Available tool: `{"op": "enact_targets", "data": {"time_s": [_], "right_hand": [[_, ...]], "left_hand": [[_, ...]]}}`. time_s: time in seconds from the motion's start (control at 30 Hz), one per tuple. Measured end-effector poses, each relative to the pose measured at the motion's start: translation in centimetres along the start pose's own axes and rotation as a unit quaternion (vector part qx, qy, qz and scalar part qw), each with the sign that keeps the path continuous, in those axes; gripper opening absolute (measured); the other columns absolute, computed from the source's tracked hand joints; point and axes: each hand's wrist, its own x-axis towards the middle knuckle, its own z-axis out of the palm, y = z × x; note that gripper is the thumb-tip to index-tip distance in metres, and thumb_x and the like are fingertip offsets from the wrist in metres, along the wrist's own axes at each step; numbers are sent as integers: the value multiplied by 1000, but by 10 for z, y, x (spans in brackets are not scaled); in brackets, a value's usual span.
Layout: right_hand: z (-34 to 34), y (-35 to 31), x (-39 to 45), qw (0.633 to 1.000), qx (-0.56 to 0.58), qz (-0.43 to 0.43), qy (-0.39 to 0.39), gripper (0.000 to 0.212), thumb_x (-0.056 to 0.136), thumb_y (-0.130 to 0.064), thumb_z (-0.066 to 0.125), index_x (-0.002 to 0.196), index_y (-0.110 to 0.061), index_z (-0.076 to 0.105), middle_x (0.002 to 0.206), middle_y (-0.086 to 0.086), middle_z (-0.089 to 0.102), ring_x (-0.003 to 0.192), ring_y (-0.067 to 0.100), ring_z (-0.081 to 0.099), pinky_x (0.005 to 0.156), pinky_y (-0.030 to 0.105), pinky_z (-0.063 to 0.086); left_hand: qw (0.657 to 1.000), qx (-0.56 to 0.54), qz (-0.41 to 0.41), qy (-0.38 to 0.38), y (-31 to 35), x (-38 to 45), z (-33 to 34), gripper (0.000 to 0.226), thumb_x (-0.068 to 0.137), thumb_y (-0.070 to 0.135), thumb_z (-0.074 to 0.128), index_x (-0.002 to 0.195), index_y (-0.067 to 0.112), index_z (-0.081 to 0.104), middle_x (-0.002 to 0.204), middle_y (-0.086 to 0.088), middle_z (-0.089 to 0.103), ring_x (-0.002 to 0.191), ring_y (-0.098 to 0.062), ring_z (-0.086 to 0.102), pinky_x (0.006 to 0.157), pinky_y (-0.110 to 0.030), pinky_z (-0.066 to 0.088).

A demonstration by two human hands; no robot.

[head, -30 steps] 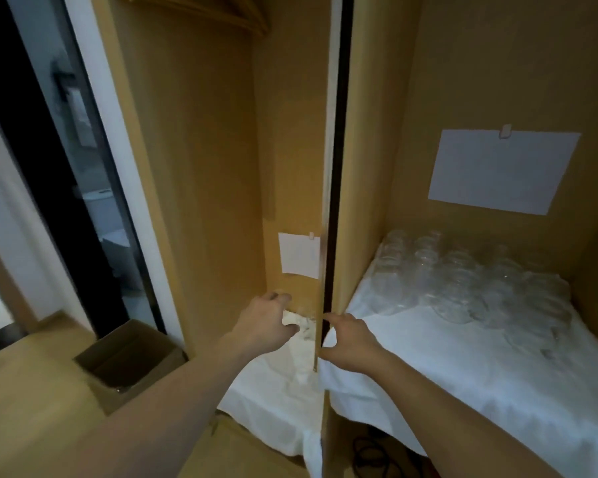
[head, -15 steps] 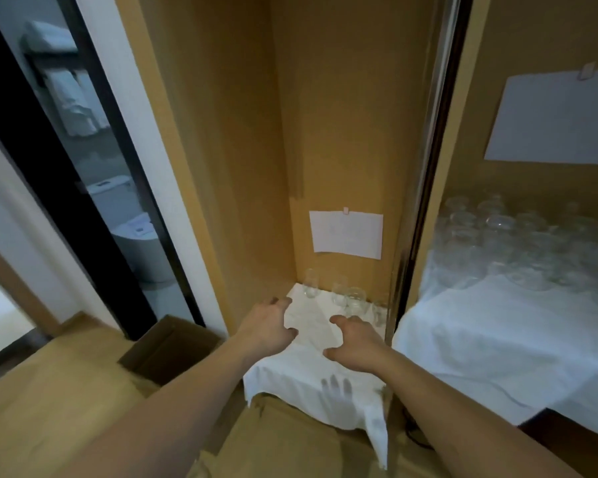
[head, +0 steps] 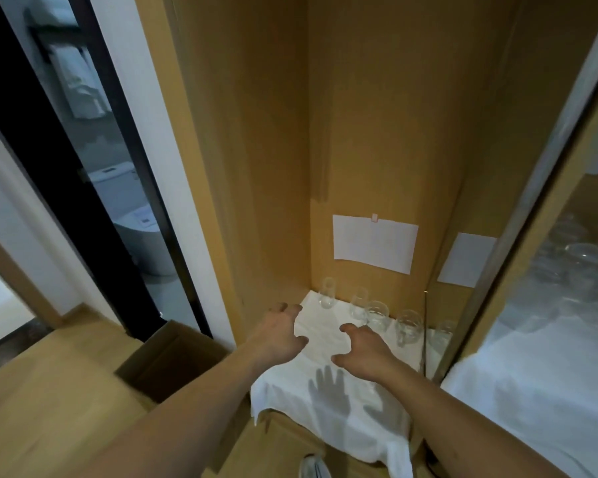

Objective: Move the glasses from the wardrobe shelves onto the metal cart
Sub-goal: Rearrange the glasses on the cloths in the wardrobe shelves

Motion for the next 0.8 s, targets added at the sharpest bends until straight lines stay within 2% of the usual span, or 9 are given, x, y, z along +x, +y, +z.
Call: {"op": "enact_targets", "data": {"time_s": [0.1, 0.27, 0.4, 0.53, 0.67, 0.8], "right_hand": [[4, -7, 43, 1000, 5, 10, -17, 78, 86, -50, 66, 153, -27, 33, 147, 7, 43, 135, 28, 44, 103, 39, 47], [-2, -14, 118, 999, 18, 28, -36, 75, 86, -50, 64, 152, -27, 35, 144, 6, 46, 130, 27, 49, 100, 35, 48], [-1, -7, 177, 997, 36, 59, -36, 69, 85, -47, 65, 146, -22, 43, 134, 8, 56, 123, 27, 56, 99, 32, 50], [6, 11, 233, 995, 40, 83, -39, 69, 88, -52, 67, 143, -17, 46, 133, 12, 60, 124, 29, 58, 101, 30, 48], [21, 33, 265, 989, 74, 117, -46, 62, 90, -48, 65, 141, -18, 46, 135, 10, 57, 126, 28, 55, 103, 31, 46], [52, 71, 286, 980, 72, 172, -70, 61, 87, -45, 68, 138, -16, 50, 133, 12, 59, 124, 30, 58, 102, 32, 47]], "left_hand": [[1000, -5, -1, -8, -14, 35, -6, 62, 93, 40, 64, 148, 21, 42, 149, -8, 46, 132, -29, 47, 106, -36, 44], [1000, -21, -16, -17, -36, 110, -17, 69, 93, 43, 65, 152, 20, 38, 152, -7, 43, 131, -29, 50, 104, -35, 47], [998, -46, -21, -29, -47, 172, -17, 72, 91, 41, 67, 152, 17, 39, 150, -10, 45, 131, -29, 50, 105, -35, 45], [996, -68, -31, -42, -51, 234, -3, 67, 91, 37, 69, 149, 16, 43, 148, -10, 47, 134, -28, 46, 107, -30, 40], [994, -92, -37, -49, -54, 275, 23, 70, 92, 39, 68, 153, 16, 40, 151, -8, 46, 136, -24, 45, 107, -26, 37], [990, -128, -40, -36, -53, 300, 52, 64, 93, 36, 69, 149, 16, 46, 149, -6, 50, 134, -24, 49, 107, -25, 35]]}}
